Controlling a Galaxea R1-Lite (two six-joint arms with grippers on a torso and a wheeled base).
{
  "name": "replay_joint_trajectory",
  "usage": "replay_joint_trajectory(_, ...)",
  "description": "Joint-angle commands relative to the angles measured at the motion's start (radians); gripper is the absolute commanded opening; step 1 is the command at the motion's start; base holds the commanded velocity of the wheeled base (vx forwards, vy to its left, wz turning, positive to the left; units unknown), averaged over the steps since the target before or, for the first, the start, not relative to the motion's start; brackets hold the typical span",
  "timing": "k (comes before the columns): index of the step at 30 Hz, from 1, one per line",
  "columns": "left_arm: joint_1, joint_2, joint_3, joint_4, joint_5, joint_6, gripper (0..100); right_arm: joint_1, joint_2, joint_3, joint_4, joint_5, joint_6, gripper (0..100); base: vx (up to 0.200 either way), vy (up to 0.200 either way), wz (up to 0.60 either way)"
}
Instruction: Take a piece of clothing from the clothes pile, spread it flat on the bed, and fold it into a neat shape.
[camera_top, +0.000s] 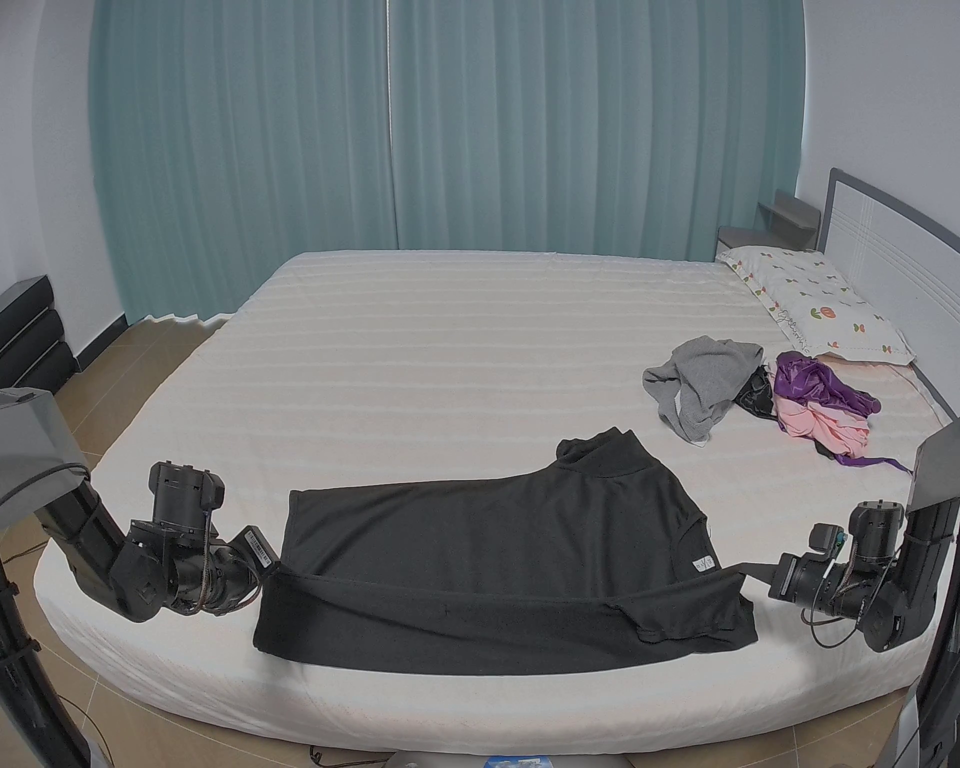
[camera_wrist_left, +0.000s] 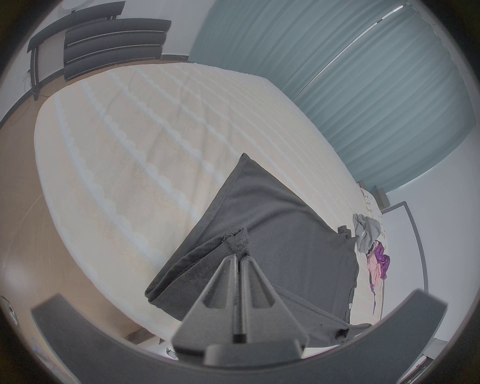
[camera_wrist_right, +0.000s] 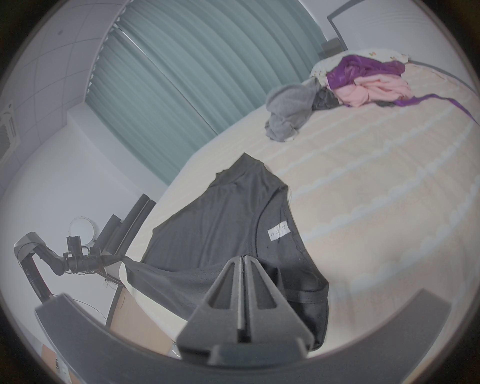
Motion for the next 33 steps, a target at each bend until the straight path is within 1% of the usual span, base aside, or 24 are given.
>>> replay_joint_trajectory(1,0.0,-0.077,0.045,0.0,0.001,0.0,0,-0.008,-0.036,0.114,-0.112,0.003,0.031,0,0.0,0.0,0.0)
replay_joint_trajectory(5,0.001,-0.086,0.064,0.0,0.001,0.0,0,-0.025,-0.071,0.134,-0.111,0.006,0.037,0,0.0,0.0,0.0)
replay_joint_trajectory(6,0.001,-0.091,0.082,-0.003,0.001,0.0,0,-0.037,-0.087,0.15,-0.111,0.018,0.037,0,0.0,0.0,0.0)
replay_joint_trajectory(9,0.003,-0.114,0.113,-0.003,0.001,0.002,0,-0.041,-0.117,0.179,-0.111,0.049,0.037,0,0.0,0.0,0.0)
replay_joint_trajectory(13,0.007,-0.151,0.147,-0.003,-0.001,0.002,0,-0.044,-0.153,0.206,-0.111,0.069,0.037,0,0.0,0.0,0.0)
replay_joint_trajectory(20,0.007,-0.198,0.2,-0.001,-0.005,0.002,0,-0.071,-0.185,0.206,-0.109,0.073,0.042,0,0.0,0.0,0.0)
replay_joint_trajectory(24,0.004,-0.217,0.234,-0.003,-0.018,0.0,0,-0.077,-0.217,0.206,-0.057,0.095,0.041,0,0.0,0.0,0.0)
replay_joint_trajectory(28,0.004,-0.261,0.257,-0.001,-0.018,0.0,0,-0.078,-0.268,0.206,-0.042,0.121,0.044,0,0.0,0.0,0.0)
replay_joint_trajectory(33,0.001,-0.287,0.285,0.008,-0.019,0.005,0,-0.074,-0.297,0.206,0.004,0.121,0.041,0,0.0,0.0,0.0)
